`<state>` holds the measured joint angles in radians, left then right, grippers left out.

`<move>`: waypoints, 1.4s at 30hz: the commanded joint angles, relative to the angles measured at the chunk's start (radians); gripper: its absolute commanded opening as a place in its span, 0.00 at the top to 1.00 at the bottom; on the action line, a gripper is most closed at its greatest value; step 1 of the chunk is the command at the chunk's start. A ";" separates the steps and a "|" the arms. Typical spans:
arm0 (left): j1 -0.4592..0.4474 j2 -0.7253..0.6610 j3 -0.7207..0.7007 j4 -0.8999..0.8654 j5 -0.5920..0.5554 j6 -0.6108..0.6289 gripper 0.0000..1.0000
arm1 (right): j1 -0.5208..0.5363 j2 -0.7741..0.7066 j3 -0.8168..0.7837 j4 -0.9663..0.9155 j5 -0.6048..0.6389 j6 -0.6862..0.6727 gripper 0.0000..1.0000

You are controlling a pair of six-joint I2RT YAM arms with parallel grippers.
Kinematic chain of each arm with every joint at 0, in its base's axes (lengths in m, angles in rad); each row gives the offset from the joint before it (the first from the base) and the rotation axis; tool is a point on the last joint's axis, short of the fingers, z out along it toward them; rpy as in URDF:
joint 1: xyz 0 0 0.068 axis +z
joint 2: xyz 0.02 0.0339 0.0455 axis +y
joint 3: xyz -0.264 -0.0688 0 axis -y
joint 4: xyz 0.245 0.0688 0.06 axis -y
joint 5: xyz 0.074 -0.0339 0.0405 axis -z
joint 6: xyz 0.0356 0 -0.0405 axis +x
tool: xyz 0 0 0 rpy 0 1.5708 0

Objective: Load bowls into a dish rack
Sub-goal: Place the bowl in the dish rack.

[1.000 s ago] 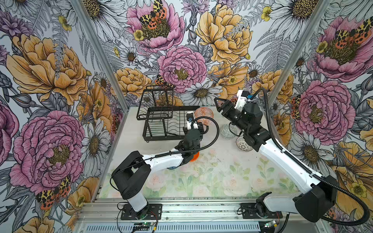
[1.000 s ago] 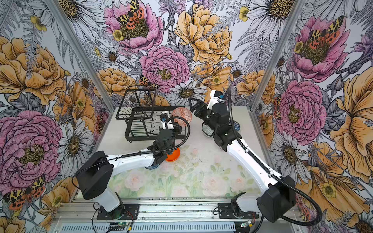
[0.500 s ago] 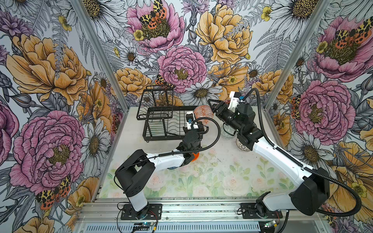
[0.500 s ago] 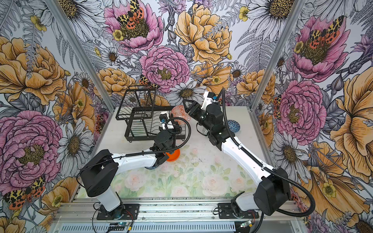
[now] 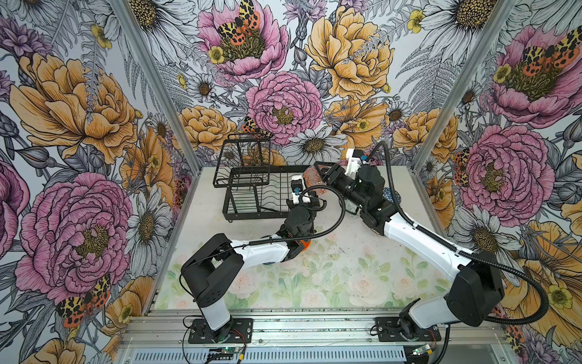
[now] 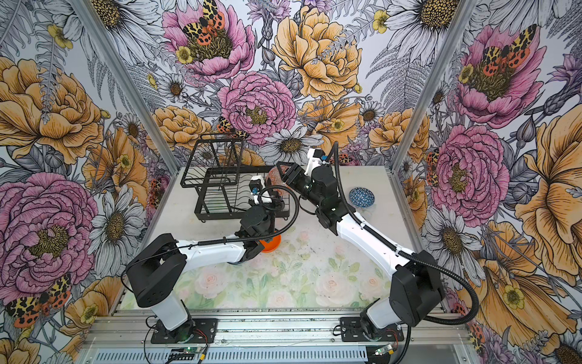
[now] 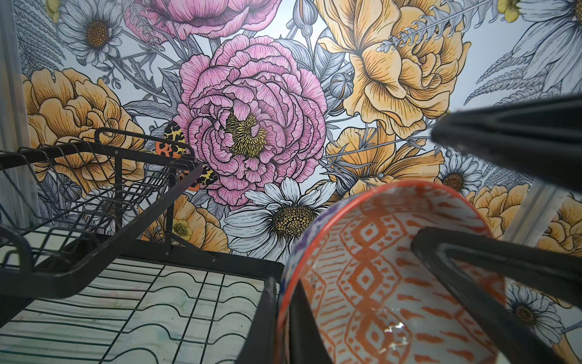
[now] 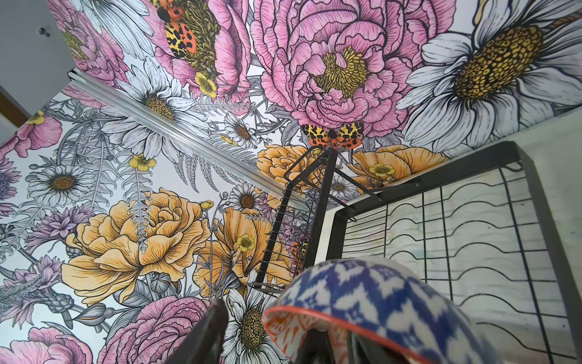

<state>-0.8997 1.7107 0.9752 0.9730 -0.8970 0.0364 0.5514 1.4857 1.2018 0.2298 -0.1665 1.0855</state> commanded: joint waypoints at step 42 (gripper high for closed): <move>-0.074 -0.004 -0.076 0.261 -0.002 0.197 1.00 | 0.009 0.061 0.089 -0.065 0.082 -0.137 1.00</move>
<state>-0.9264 1.7584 0.9005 1.1793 -0.9649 0.2344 0.5888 1.5402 1.2537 0.1635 -0.2222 1.0676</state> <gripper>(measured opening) 0.094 0.159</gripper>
